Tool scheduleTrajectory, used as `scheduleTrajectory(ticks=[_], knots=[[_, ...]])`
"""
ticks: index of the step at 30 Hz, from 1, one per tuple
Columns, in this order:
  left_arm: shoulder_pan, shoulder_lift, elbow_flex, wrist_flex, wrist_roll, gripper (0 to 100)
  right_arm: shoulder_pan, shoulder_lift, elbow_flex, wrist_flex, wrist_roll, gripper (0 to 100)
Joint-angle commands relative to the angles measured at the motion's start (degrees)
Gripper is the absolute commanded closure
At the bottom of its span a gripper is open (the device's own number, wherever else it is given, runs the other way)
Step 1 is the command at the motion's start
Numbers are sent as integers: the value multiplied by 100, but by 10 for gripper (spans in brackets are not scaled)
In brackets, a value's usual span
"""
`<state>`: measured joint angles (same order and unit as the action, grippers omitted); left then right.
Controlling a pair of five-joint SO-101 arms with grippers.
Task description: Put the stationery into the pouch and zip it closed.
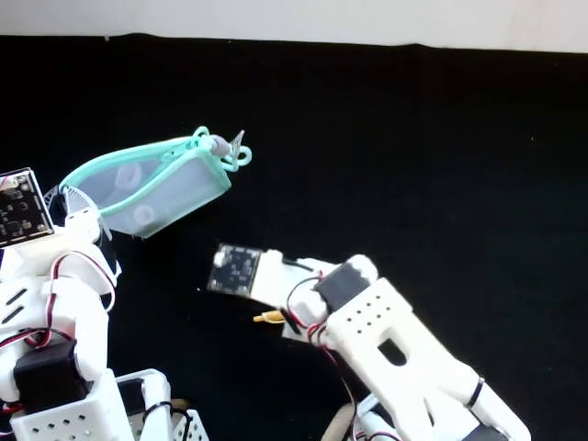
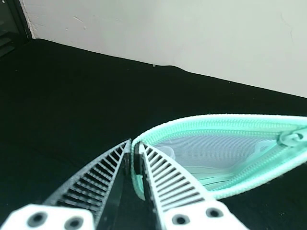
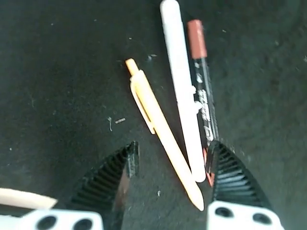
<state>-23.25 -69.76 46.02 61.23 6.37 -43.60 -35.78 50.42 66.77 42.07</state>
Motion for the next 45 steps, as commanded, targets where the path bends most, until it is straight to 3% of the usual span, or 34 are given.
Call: scheduleTrajectory(ticks=[1,14,26,45], knots=[[-31,48,101,44,18,993,-207,-75,268,-549,325,776],[-22,48,84,79,18,993,-541,-22,1112,-1895,615,778],[-48,48,92,79,18,993,-558,1525,1042,-2949,1134,778],[-48,48,110,88,18,993,-558,2862,92,-3002,1143,778]])
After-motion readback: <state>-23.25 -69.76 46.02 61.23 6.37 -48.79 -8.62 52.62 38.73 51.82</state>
